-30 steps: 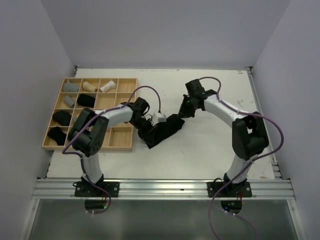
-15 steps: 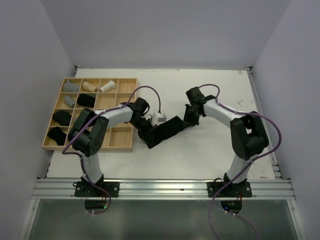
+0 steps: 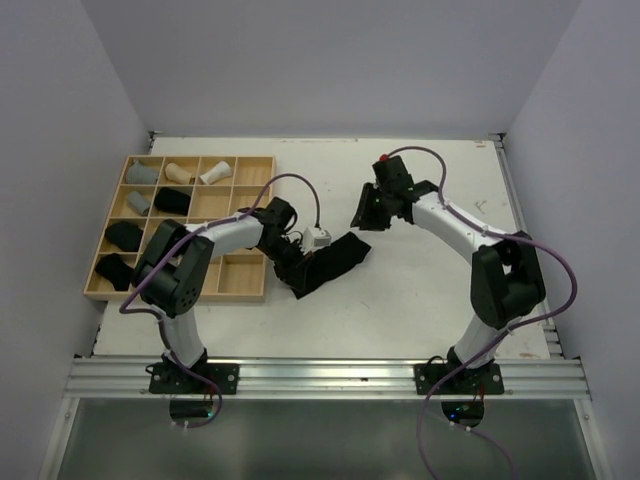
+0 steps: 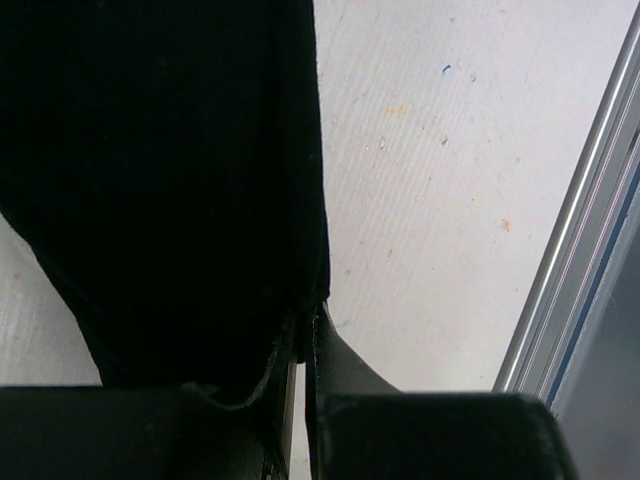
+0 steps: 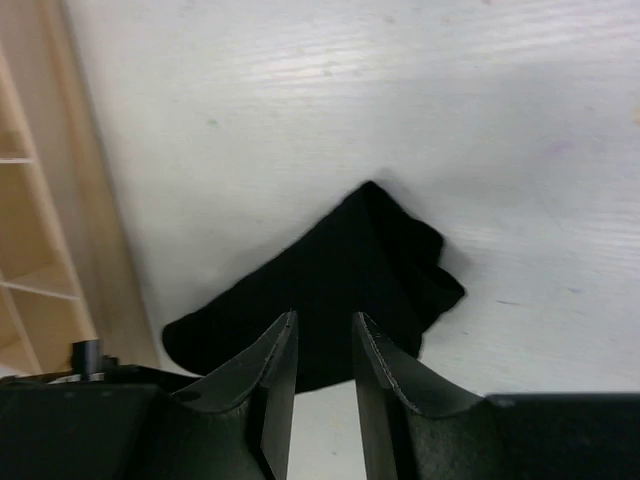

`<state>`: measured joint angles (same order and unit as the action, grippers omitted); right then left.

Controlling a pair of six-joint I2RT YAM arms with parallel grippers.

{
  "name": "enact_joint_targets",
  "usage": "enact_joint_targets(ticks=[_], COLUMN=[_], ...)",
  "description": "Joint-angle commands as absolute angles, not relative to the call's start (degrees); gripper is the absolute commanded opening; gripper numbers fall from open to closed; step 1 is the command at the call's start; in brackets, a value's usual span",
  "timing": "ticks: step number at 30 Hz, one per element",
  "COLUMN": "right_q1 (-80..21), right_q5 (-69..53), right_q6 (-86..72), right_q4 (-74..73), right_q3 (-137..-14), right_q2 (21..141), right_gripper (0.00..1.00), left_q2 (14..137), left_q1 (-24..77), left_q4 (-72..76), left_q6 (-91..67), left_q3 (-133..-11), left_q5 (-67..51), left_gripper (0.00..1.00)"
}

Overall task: Roll the underwear
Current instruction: Fold the underwear

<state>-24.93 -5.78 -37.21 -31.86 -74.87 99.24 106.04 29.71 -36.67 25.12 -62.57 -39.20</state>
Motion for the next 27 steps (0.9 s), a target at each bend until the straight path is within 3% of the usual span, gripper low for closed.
enact_joint_targets(ticks=[1, 12, 19, 27], right_q1=[-27.1, -29.4, -29.4, -29.3], right_q5=[-12.0, -13.2, -10.5, -13.6], right_q6=[-41.3, -48.2, -45.8, -33.8], right_q4=[-23.1, -13.4, -14.5, -12.6], right_q3=[-72.9, -61.4, -63.5, -69.5], right_q2=[97.7, 105.6, 110.6, 114.4], right_gripper=[0.32, 0.31, 0.31, 0.37], left_q2=[109.8, 107.8, 103.0, 92.7], left_q1=[30.0, 30.1, 31.2, 31.7], left_q4=[-39.2, -38.5, -40.1, -38.6], left_q6=[29.7, 31.8, 37.3, 40.5], left_q3=[-57.0, -54.8, -53.5, -55.2], left_q5=[-26.3, -26.7, -30.0, -34.6], left_gripper=[0.09, 0.16, 0.25, 0.39])
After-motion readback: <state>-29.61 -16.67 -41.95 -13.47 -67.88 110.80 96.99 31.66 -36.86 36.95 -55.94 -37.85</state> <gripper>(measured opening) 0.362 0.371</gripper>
